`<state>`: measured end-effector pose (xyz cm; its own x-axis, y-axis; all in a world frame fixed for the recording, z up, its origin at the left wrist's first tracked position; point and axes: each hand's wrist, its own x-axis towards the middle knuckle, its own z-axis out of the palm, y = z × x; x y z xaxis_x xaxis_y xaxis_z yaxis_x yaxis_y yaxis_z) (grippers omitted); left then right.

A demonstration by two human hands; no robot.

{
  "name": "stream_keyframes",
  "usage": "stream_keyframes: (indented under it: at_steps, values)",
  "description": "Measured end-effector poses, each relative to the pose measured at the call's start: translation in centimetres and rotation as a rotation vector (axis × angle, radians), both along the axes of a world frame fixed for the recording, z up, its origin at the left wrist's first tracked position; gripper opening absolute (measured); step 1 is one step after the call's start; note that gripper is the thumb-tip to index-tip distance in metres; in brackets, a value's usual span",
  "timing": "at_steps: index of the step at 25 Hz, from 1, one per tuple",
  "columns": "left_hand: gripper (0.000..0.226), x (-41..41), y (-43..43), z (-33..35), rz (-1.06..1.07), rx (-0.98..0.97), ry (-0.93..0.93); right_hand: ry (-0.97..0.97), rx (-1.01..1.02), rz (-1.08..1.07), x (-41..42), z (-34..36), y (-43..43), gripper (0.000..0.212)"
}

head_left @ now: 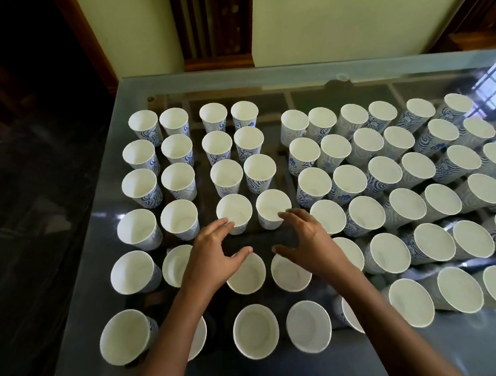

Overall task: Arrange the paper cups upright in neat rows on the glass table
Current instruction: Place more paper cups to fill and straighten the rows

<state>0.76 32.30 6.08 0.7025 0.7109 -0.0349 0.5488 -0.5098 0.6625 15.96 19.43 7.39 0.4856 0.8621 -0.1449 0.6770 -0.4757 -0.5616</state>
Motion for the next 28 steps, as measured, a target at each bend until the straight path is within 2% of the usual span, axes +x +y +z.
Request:
stream_keyframes:
  at_steps: [4, 9, 19, 24, 28]
  values:
    - [0.064, 2.6, 2.4, -0.1, 0.033, 0.084, 0.001, -0.030, 0.024, -0.017, 1.8, -0.2, 3.2, 0.070]
    - [0.073, 4.9, 4.1, -1.4, 0.012, 0.061, 0.068, -0.016, -0.015, 0.022, 3.0, -1.0, 5.5, 0.074]
    - [0.072, 3.5, 1.9, -2.2, -0.033, 0.030, 0.099, -0.027, -0.041, 0.085, 2.4, -1.4, 3.3, 0.074]
    - [0.073, 2.6, 1.1, -1.8, -0.025, 0.016, 0.072, -0.023, -0.046, 0.076, 1.8, -1.1, 2.6, 0.077]
    - [0.068, 1.5, 0.1, -0.3, 0.028, 0.045, -0.005, -0.068, 0.032, 0.071, 0.9, 0.0, 0.7, 0.074]
